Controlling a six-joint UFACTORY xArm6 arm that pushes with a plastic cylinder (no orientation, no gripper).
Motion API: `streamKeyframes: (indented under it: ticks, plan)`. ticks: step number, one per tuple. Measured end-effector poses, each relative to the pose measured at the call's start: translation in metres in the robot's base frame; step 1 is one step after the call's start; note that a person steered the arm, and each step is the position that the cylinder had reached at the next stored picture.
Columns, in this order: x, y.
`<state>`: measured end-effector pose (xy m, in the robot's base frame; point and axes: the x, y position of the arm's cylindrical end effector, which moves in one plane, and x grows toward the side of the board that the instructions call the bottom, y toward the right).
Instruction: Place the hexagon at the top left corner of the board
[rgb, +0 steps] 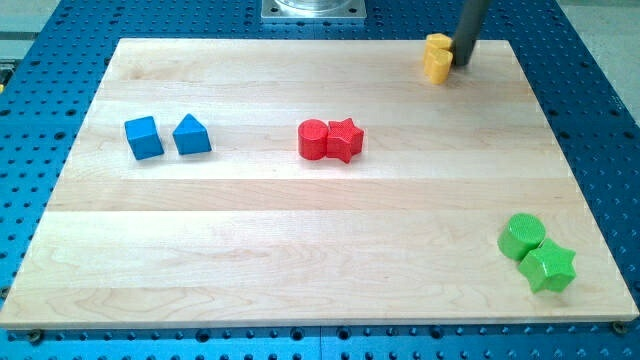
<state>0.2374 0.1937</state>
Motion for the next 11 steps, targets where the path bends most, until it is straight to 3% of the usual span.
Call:
streamKeyframes:
  ticks: [1, 2, 3, 4, 6, 7, 11]
  plan:
    - [0.000, -0.040]
    - [-0.006, -0.009]
    - [-0.026, -0.016]
    - [-0.032, -0.054]
    - [-0.007, -0.185]
    - [-0.018, -0.191]
    - [-0.008, -0.400]
